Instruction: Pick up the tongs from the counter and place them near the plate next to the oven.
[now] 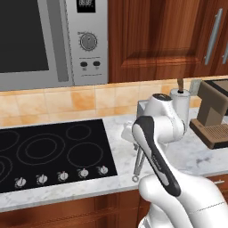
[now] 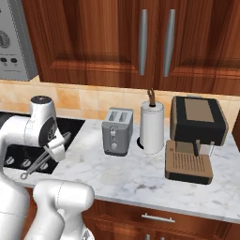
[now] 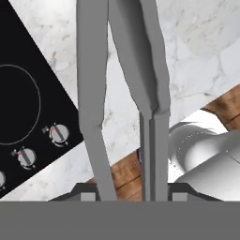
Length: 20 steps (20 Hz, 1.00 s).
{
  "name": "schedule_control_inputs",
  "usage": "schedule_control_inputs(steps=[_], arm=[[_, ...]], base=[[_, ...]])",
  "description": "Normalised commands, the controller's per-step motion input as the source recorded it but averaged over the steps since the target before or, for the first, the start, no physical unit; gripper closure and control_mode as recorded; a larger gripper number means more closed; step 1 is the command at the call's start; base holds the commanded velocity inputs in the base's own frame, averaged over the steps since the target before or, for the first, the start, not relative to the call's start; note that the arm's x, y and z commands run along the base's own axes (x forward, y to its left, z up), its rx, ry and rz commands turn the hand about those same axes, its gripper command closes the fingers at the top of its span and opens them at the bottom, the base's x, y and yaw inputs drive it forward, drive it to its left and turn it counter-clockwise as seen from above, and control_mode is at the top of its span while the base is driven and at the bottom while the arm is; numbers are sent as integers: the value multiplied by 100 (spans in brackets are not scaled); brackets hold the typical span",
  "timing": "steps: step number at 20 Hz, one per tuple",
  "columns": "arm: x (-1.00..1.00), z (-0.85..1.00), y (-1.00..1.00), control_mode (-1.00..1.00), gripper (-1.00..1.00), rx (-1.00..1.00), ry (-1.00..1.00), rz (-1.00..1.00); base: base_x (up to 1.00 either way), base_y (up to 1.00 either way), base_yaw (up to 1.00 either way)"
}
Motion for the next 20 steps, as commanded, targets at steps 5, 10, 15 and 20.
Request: schedule_control_inputs(steps=[5, 10, 15, 20], arm=[[-15, -2, -1, -100, 100, 2, -3, -1], [-5, -2, 0, 100, 100, 0, -1, 0], [0, 0, 0, 100, 100, 0, 0, 0], [0, 0, 0, 100, 100, 0, 0, 0]], base=[[0, 0, 0], [-8, 4, 0], [-75, 63, 2], [-42, 100, 10]])
